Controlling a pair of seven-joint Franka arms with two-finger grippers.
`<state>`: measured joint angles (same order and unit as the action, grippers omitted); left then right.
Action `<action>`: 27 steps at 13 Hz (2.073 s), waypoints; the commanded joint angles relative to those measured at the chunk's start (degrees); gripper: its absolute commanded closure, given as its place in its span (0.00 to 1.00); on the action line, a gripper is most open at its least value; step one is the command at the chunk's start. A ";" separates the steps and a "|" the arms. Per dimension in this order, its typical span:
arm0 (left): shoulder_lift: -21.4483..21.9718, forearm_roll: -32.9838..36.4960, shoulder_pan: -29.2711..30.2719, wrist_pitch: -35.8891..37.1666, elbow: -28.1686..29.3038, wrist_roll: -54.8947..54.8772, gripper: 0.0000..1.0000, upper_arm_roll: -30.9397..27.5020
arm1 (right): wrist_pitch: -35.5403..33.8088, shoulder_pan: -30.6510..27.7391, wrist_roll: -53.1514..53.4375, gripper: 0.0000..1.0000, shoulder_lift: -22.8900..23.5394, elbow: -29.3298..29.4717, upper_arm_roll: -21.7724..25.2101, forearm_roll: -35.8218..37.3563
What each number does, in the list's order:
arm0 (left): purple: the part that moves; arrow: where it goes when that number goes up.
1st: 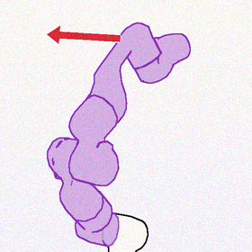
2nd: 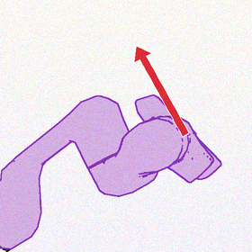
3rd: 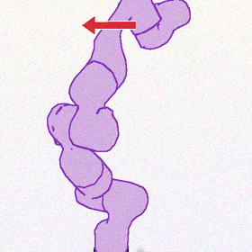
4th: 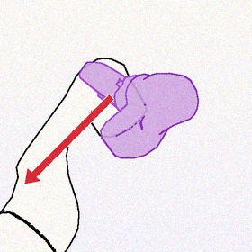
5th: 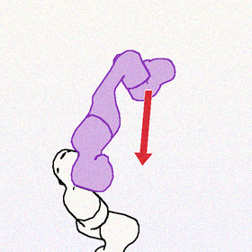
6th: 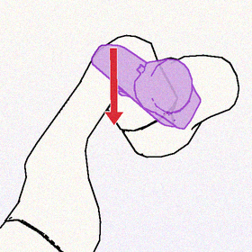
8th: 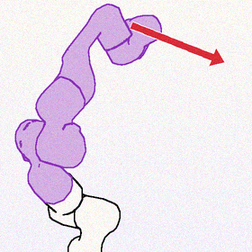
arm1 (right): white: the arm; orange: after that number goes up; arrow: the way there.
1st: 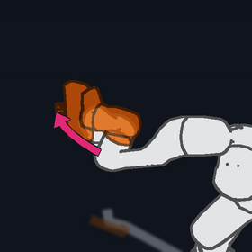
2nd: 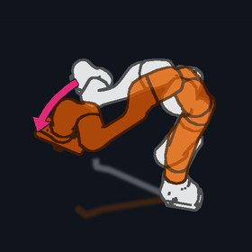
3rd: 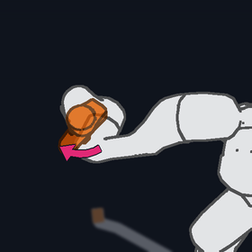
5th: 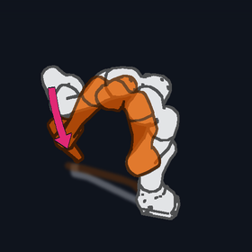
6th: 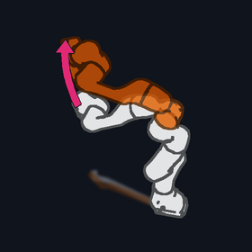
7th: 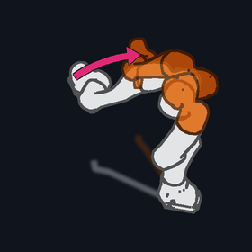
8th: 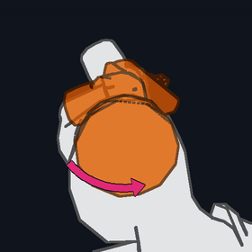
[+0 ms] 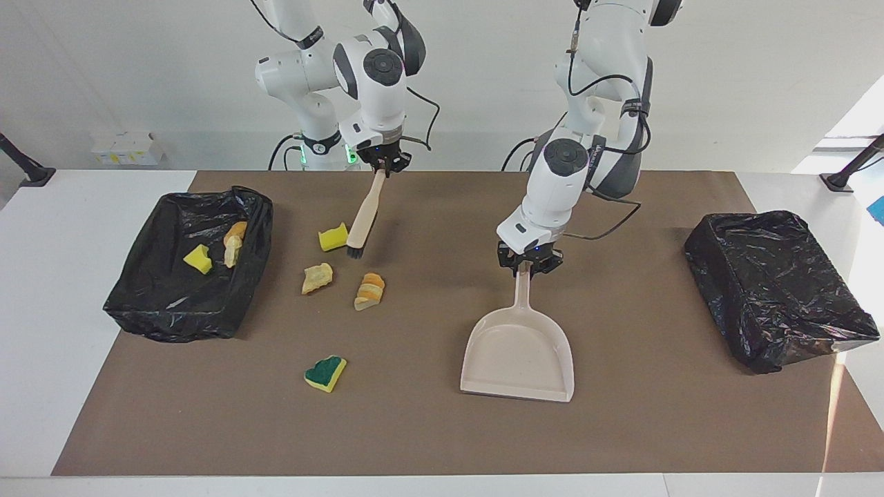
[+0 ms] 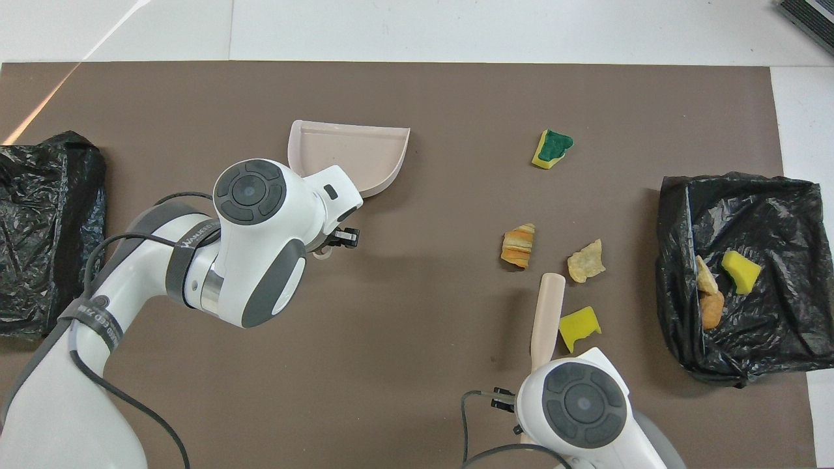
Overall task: Sweep and dump trash in bin
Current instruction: 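Sweep the brush with the right gripper toward the crusts and sponges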
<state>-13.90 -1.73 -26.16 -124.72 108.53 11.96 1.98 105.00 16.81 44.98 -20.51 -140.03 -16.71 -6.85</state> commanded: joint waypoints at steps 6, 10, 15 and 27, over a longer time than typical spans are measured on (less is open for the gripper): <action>1.16 -0.11 -1.17 -6.24 5.91 -2.29 0.63 0.48 | -8.41 -4.78 -0.08 1.00 -6.91 -4.90 -1.12 0.43; 0.45 -0.20 -1.17 -8.60 4.59 -1.68 0.33 0.39 | -8.50 -2.93 3.88 1.00 -7.09 -5.43 -1.13 -1.15; 0.45 -0.29 -1.26 -10.28 5.03 -1.68 0.38 0.39 | -4.65 -3.97 6.71 1.00 -7.27 -8.59 -0.95 -2.99; 1.59 1.12 1.63 -2.47 2.14 -10.80 1.00 -0.22 | 13.21 -13.56 -1.56 1.00 12.75 4.03 -0.86 -7.74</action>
<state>-13.60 -1.33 -26.11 -129.80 111.98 5.25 2.03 118.09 4.44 44.76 -15.66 -144.36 -17.36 -13.24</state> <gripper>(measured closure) 0.674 0.740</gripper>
